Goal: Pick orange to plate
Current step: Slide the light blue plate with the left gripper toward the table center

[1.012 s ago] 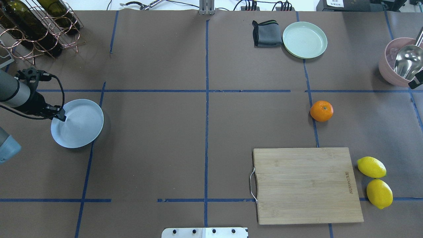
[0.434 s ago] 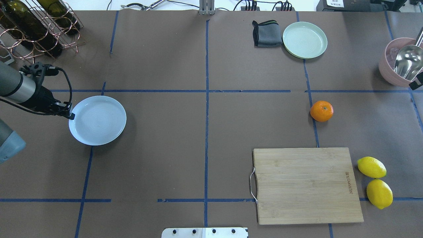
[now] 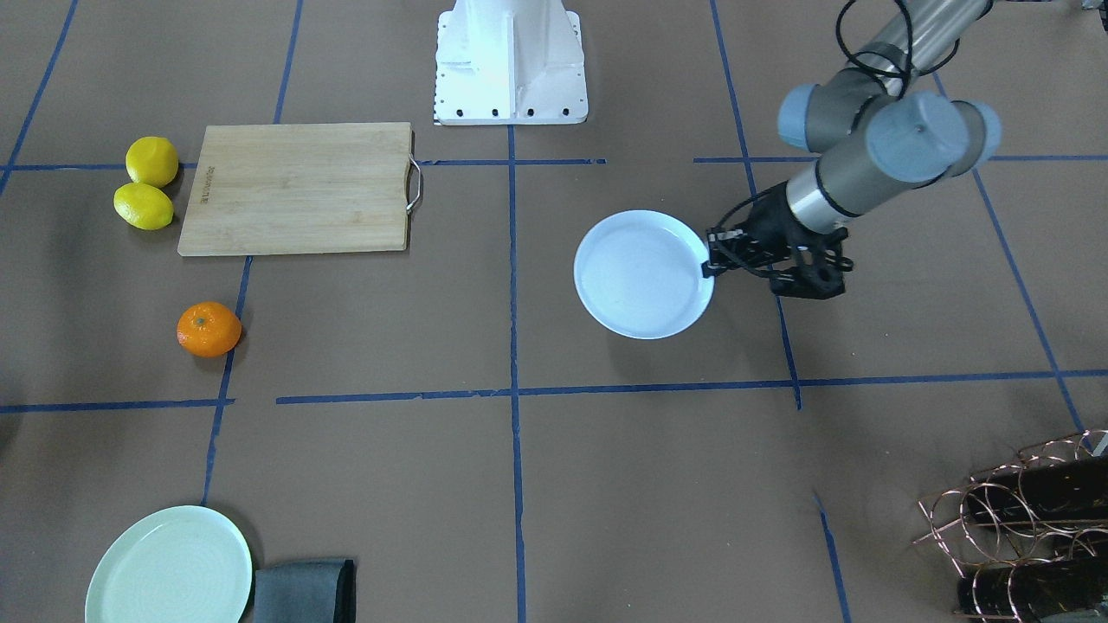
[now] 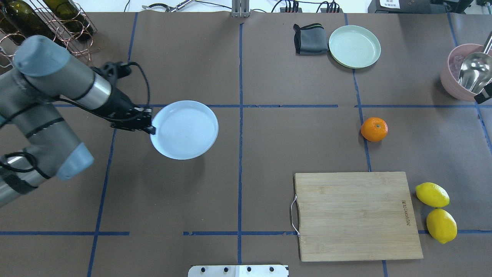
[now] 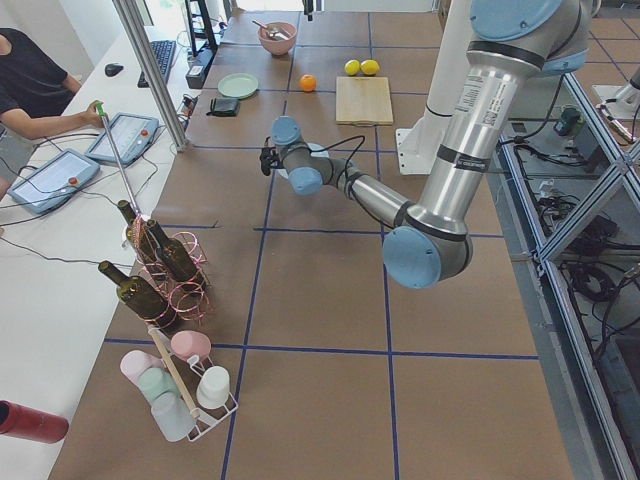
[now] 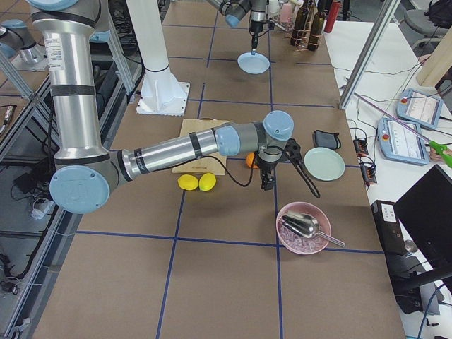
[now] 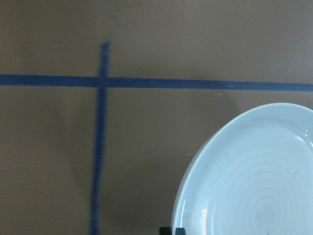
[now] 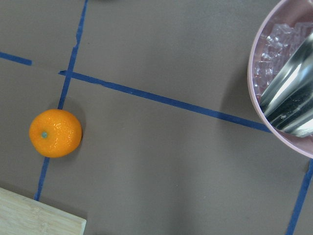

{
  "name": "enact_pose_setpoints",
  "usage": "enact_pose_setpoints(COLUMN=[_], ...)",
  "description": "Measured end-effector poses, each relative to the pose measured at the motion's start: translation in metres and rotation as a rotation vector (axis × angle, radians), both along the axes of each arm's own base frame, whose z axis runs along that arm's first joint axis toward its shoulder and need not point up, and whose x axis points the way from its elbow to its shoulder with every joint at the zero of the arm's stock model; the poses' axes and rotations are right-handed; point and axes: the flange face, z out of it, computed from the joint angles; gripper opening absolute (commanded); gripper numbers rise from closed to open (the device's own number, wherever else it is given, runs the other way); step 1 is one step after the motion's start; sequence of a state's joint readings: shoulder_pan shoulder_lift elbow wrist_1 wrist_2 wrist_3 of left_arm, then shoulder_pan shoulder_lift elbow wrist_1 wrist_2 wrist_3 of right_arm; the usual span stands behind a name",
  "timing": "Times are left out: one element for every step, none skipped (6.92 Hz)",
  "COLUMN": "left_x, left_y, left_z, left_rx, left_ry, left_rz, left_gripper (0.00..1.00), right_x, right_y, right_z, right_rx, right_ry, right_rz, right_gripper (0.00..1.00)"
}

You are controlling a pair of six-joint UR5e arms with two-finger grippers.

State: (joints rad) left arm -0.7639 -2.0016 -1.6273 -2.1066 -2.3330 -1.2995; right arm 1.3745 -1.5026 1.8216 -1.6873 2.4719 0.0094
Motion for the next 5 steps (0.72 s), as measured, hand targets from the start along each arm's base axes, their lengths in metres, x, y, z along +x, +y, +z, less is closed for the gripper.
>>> enact_pose_setpoints(left_x=[0.058,0.101,0.124,0.134,0.137], left_y=[0.011,0.024,0.032,0.035,0.036], left_z=[-0.032,-0.048,-0.051,-0.049,-0.048], left_rx=[-0.037,-0.045,-0.041,-0.038,-0.034], left_ry=[-0.004,-0.02,-0.034,-0.045,-0.049], left_rz=[-0.017,-0.035,-0.051,-0.062,-0.067], left_gripper=[0.0,0.0,0.0,0.37,0.98], right_x=[0.0,0.0,-0.001,-0.001,-0.003], right_y=[0.001,0.001,0.001,0.001,0.002], right_z=[-0.002,-0.003,-0.004,-0.005,-0.005], right_rx=[0.002,0.003,0.003,0.004,0.003], right_ry=[-0.007,-0.012,-0.015,-0.018,-0.021], right_rz=[-0.001,-0.002,-0.003,-0.004,-0.009], right_gripper=[1.0,1.0,1.0,1.0,1.0])
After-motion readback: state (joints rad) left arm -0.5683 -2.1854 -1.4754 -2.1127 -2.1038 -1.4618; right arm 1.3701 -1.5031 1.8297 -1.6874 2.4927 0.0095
